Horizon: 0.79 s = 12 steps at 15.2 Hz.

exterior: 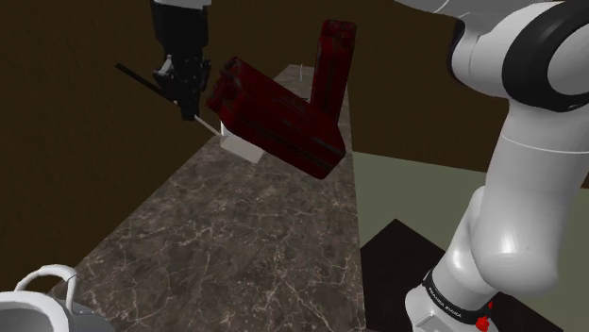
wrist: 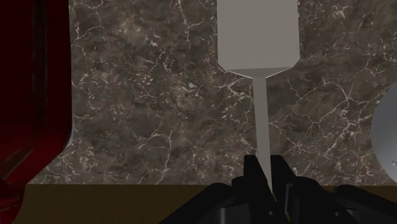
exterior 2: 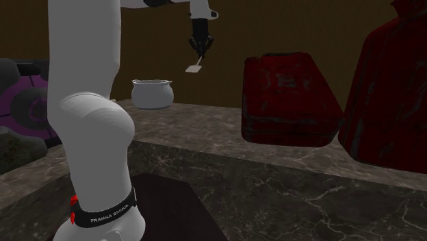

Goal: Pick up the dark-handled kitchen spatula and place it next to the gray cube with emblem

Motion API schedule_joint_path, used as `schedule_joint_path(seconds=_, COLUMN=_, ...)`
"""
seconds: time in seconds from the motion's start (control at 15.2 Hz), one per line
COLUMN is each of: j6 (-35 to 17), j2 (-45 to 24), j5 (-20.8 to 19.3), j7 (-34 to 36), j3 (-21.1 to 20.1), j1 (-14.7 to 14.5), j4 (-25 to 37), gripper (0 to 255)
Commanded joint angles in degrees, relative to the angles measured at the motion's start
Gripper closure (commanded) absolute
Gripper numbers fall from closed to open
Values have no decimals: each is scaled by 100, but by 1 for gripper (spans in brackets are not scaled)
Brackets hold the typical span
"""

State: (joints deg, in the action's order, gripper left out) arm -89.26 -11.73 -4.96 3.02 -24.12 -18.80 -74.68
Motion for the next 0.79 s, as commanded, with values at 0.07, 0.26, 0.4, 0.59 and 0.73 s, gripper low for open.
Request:
schedule_joint_path(seconds=0.07, j6=315, j2=-149, j5=-68, j7=34, j3=-15, j1=-65, j4=449, gripper=255)
schedule_joint_path(seconds=0.26, j6=630, j2=-310, j5=-143, j7=59, j3=-27, j1=-139, j4=914, gripper=255)
schedule_joint_path(seconds=0.4, j6=857, j2=-440, j5=-205, j7=77, j3=-34, j1=-202, j4=1263, gripper=255)
schedule_joint_path(seconds=0.59, j6=1236, j2=-683, j5=-323, j7=104, j3=-42, j1=-329, j4=1871, gripper=255)
schedule_joint_path(seconds=0.73, j6=1463, j2=-845, j5=-403, j7=117, j3=-43, j1=-420, j4=2254, gripper=255)
